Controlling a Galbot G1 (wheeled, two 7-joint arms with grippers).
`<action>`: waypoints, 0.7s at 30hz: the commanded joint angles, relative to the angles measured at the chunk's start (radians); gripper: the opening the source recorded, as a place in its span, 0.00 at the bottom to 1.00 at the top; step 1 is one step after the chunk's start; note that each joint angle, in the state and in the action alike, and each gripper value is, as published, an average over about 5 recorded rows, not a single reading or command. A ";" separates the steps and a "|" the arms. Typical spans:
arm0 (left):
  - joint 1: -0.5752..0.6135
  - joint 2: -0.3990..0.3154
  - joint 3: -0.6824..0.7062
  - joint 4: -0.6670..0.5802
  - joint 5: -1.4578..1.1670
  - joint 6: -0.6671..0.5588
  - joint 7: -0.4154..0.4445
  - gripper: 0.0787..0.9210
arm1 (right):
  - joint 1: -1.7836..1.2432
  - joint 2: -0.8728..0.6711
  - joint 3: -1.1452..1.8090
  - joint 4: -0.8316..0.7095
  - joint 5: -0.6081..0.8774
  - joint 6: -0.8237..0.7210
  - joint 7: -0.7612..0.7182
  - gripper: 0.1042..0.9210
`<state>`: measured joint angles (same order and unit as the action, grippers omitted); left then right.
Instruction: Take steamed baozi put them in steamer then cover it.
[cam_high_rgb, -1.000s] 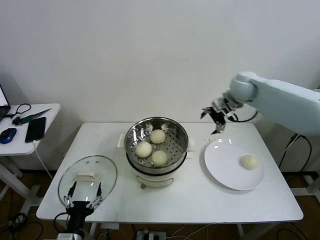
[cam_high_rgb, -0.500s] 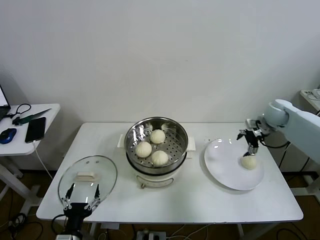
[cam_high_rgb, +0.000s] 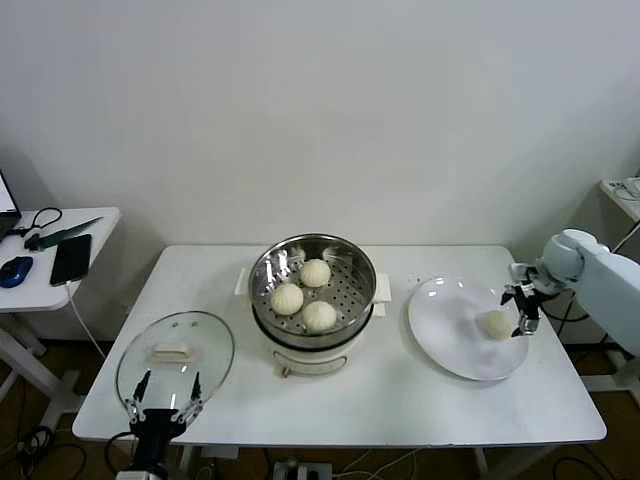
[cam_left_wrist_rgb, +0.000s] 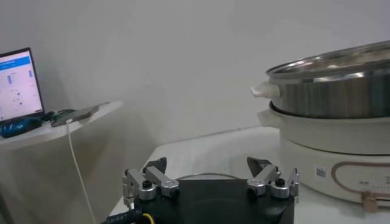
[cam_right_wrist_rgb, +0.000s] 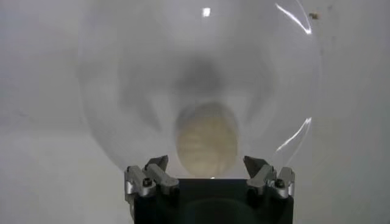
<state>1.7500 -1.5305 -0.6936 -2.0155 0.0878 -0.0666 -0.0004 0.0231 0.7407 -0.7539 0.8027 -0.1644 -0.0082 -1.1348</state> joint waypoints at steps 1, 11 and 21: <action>0.001 -0.001 0.001 0.001 0.007 0.001 0.000 0.88 | -0.049 0.084 0.074 -0.142 -0.059 0.030 -0.003 0.88; 0.006 -0.001 -0.002 0.003 0.008 -0.001 0.000 0.88 | -0.045 0.114 0.070 -0.180 -0.075 0.046 -0.006 0.88; 0.009 -0.001 0.000 0.002 0.010 -0.002 0.000 0.88 | -0.022 0.139 0.056 -0.210 -0.071 0.052 -0.007 0.86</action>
<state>1.7577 -1.5318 -0.6937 -2.0124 0.0960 -0.0683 -0.0006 -0.0019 0.8554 -0.6983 0.6299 -0.2281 0.0372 -1.1412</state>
